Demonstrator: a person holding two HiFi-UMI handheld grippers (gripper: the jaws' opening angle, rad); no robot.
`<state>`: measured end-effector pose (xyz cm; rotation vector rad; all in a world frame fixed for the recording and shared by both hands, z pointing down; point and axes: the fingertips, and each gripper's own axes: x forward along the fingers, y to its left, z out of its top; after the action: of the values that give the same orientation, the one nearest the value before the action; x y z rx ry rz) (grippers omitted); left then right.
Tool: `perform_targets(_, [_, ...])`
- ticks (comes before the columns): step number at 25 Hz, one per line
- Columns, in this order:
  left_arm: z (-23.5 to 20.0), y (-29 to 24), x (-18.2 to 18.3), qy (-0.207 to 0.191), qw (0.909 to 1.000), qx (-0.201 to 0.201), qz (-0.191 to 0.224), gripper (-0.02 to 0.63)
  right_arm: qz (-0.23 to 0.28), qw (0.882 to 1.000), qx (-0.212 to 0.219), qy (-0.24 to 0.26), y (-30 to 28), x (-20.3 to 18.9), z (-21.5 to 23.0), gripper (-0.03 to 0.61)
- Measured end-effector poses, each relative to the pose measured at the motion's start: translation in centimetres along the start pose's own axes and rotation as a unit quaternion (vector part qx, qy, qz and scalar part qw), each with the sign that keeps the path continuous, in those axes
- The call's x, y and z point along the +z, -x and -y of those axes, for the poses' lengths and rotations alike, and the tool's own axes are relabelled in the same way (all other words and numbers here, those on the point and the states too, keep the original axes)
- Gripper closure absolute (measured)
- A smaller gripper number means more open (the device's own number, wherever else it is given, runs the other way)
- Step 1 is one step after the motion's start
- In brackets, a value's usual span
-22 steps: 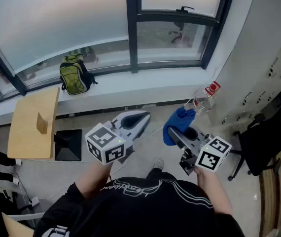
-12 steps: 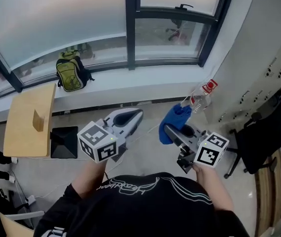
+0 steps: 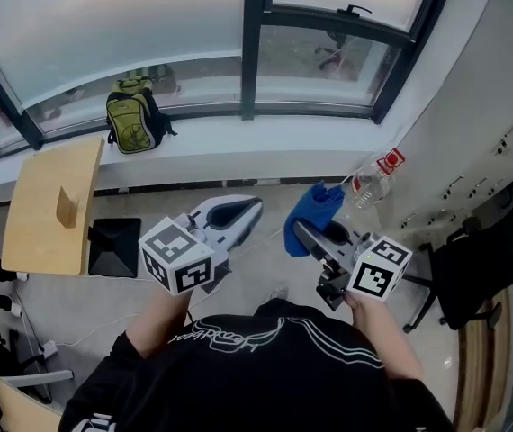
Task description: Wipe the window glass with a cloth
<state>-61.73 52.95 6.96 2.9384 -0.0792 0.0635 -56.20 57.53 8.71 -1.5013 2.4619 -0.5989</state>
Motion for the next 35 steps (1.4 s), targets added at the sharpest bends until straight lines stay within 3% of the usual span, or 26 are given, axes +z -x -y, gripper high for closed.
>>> perform_targets(5, [-1.9, -3.6, -0.9, 0.005, 0.9996, 0.018, -0.021, 0.609, -0.002, 1.000, 0.016, -0.019, -0.2, 0.5, 4.8, 0.485])
perform_targets(9, [-4.7, -8.7, -1.8, -0.001, 0.9987, 0.025, -0.044, 0.609, 0.011, 1.000, 0.011, 0.002, -0.9, 2.5, 10.9, 0.485])
perform_targets(19, [-15.7, -35.4, -1.4, 0.022, 0.9960, 0.048, -0.071, 0.609, 0.008, 1.000, -0.020, -0.019, 1.2, 12.2, 38.4, 0.485])
perform_targets(23, [-18.2, -45.4, 1.0, 0.014, 0.9972, 0.053, -0.051, 0.609, 0.005, 0.999, -0.033, 0.002, 2.5, 17.5, 47.9, 0.485])
perform_targets(28, [-21.3, -50.9, 2.1, 0.011, 0.9960, 0.072, -0.051, 0.609, 0.016, 0.999, -0.038, 0.021, 2.0, 21.8, 54.0, 0.485])
perform_targets(35, [-27.1, -52.0, 3.5, 0.014, 0.9929, 0.117, -0.018, 0.609, 0.008, 0.999, -0.032, 0.010, -1.5, 22.3, 57.7, 0.485])
